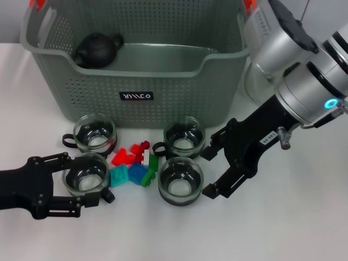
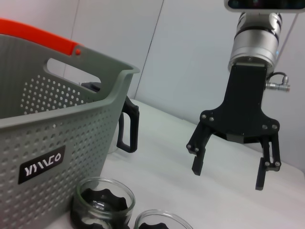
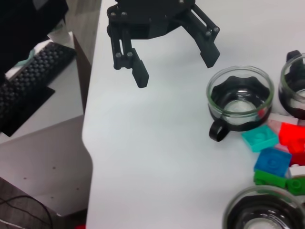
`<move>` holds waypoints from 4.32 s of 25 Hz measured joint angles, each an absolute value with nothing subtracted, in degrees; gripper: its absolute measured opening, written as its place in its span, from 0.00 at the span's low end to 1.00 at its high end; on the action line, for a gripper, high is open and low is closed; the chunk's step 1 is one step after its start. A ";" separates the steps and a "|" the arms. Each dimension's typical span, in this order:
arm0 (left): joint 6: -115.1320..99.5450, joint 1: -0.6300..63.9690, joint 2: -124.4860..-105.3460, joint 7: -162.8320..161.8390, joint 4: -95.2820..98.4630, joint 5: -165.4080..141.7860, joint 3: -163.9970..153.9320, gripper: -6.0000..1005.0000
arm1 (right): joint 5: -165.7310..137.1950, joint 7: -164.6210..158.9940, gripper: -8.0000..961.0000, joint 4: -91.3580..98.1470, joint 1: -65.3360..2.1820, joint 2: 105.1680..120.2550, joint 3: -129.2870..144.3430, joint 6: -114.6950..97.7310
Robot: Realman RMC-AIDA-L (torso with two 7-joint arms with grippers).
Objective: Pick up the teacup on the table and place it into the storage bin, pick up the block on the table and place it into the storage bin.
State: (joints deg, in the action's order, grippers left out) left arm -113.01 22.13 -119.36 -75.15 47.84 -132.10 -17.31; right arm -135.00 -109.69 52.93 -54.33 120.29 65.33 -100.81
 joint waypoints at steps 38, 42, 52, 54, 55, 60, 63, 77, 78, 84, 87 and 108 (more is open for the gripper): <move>-112.19 21.97 -119.36 -74.88 47.35 -132.28 -17.32 0.92 | -128.87 -121.11 0.87 51.63 -55.81 121.41 105.76 -73.67; -112.07 21.98 -119.36 -74.80 47.34 -132.28 -17.32 0.92 | -128.39 -121.23 0.72 51.39 -55.85 121.42 106.10 -73.52; -111.78 22.15 -119.36 -74.73 47.37 -132.28 -17.32 0.92 | -128.20 -121.59 0.68 51.22 -55.98 121.38 107.90 -73.23; -111.52 22.15 -119.36 -74.72 47.36 -132.28 -17.32 0.92 | -128.21 -121.58 0.68 51.23 -55.99 121.37 108.00 -73.51; -111.45 22.15 -119.36 -74.72 47.34 -132.28 -17.32 0.92 | -128.21 -121.58 0.68 51.25 -55.99 121.37 108.04 -73.82; -111.41 22.14 -119.36 -74.71 47.30 -132.28 -17.33 0.92 | -127.71 -121.54 0.68 51.85 -55.88 121.29 108.12 -75.37; -111.42 22.08 -119.36 -74.70 47.28 -132.28 -17.31 0.92 | -127.27 -121.50 0.68 51.96 -55.85 121.19 108.13 -76.10; -111.39 21.97 -119.36 -74.55 47.28 -132.28 -17.32 0.92 | -127.41 -121.67 0.67 52.03 -56.03 121.20 108.10 -76.59; -111.38 21.97 -119.36 -74.54 47.28 -132.28 -17.32 0.92 | -127.47 -121.68 0.67 52.03 -56.06 121.20 108.10 -76.56; -111.36 21.97 -119.36 -74.53 47.28 -132.28 -17.32 0.92 | -127.76 -121.72 0.65 52.04 -56.10 121.21 108.15 -76.40; -111.29 21.97 -119.36 -74.53 47.29 -132.28 -17.32 0.92 | -127.86 -121.78 0.59 52.03 -56.09 121.21 108.38 -76.34; -111.06 21.97 -119.36 -74.35 47.29 -132.28 -17.32 0.92 | -128.90 -123.35 0.07 57.20 -54.36 120.89 108.14 -79.60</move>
